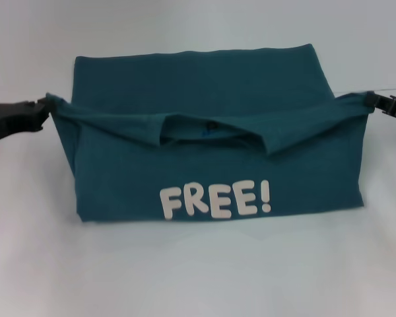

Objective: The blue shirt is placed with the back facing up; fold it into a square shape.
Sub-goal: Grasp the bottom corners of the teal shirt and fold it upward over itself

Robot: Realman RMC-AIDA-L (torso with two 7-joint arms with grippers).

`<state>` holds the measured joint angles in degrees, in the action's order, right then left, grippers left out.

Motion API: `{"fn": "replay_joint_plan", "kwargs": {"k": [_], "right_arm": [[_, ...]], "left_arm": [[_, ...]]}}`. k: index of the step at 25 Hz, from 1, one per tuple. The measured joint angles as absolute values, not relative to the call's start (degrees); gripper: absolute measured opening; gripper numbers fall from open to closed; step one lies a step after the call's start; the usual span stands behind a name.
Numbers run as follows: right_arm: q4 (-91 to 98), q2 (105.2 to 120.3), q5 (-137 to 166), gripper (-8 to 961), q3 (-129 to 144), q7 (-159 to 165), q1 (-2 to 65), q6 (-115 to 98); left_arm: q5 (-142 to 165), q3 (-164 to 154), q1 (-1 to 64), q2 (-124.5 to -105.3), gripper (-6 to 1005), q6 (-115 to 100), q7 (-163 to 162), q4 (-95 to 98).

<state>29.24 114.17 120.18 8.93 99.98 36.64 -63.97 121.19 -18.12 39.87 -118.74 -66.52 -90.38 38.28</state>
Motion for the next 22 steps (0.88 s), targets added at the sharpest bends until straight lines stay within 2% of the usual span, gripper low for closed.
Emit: {"fn": "replay_joint_plan", "kwargs": {"k": [6,13,22], "right_arm": [[25.9,114.82,114.7,32,9.2,92.9,38.7,-56.8],[24.5,116.35,108.7,33,9.8,84.6,41.2,-48.7],[22.6,117.00,102.6,33,10.8,75.8,43.8,-42.8]], "left_arm": [[116.0,-19.1,41.8,-118.95,-2,-61.3,-86.4,34.8],[109.6,-19.4,44.7,-119.17,-1,-55.3,-78.6,29.5],[101.9,-19.5,46.9,-119.36,-1,-49.9,-70.2,25.2]]}}
